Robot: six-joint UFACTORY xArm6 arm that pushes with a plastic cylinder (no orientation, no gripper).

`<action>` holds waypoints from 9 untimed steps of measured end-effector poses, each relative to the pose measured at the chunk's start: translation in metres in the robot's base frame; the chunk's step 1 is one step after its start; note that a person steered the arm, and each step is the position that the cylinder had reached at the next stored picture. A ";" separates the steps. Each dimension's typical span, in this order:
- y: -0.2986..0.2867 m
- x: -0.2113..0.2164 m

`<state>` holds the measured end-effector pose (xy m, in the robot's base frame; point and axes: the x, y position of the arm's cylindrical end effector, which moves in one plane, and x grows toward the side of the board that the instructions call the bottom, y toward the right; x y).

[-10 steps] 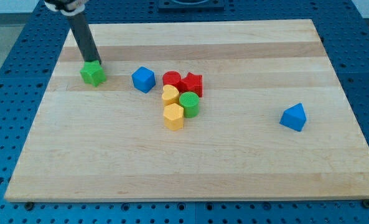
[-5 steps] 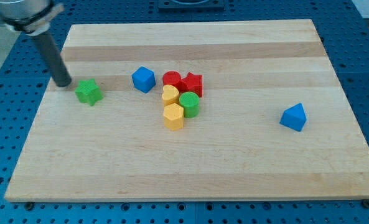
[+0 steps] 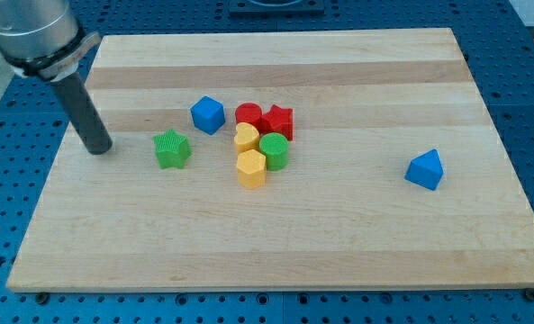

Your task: Move the green star closer to the yellow heart

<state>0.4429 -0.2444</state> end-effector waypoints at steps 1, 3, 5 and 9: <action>0.013 0.012; 0.101 0.005; 0.114 0.029; 0.143 0.031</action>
<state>0.4739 -0.1010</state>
